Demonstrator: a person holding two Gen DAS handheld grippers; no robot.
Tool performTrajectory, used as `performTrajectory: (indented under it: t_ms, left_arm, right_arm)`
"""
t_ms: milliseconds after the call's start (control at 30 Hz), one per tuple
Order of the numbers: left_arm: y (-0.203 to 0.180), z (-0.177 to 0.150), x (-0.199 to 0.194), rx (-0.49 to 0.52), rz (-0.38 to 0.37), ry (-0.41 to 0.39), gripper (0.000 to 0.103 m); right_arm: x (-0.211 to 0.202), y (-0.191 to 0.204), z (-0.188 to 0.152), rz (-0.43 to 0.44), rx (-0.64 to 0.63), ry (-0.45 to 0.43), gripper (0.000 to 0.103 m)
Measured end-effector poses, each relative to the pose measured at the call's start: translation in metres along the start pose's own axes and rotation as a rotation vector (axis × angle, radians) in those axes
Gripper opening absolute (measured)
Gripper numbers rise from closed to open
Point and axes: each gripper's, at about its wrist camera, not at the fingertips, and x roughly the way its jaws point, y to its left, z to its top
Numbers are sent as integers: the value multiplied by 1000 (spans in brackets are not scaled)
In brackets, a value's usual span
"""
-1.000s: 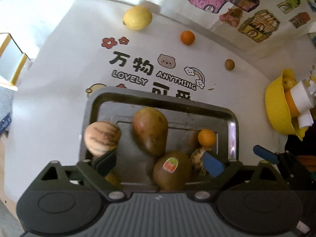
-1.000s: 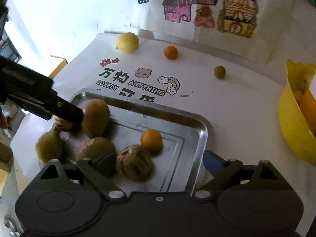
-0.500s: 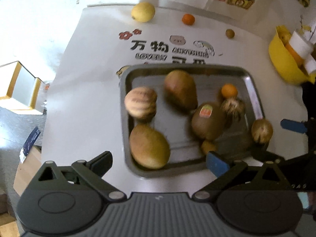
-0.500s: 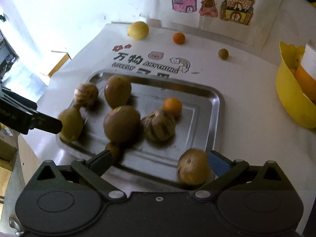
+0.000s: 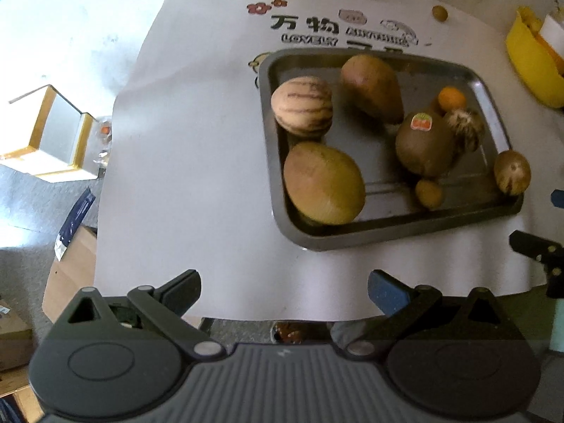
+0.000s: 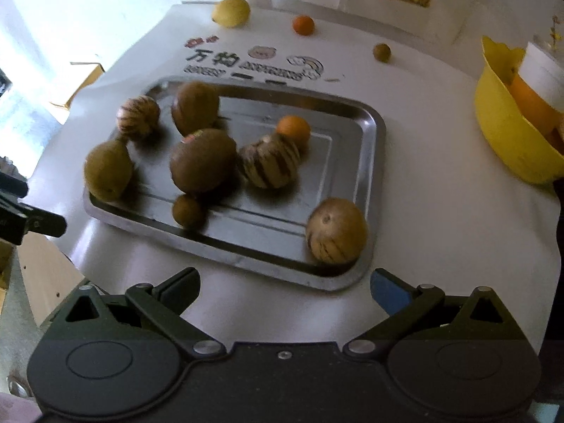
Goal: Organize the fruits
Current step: 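Lift both open tools away from the tray toward the remaining fruits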
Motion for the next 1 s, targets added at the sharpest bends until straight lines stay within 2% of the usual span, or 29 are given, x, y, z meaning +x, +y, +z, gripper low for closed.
performTrajectory:
  t_ms: [200, 400, 733, 1000]
  left_arm:
    - [2, 6, 5, -7, 29, 12, 103]
    - [2, 19, 6, -3, 47, 13, 103]
    - [3, 56, 1, -49, 42, -3, 103]
    - [5, 97, 0, -108, 48, -32, 103]
  right_arm:
    - [9, -11, 0, -67, 25, 54, 102]
    - [10, -24, 9, -75, 39, 52, 102]
    - [10, -30, 47, -52, 41, -5, 102]
    - [19, -39, 84, -15, 48, -60, 102]
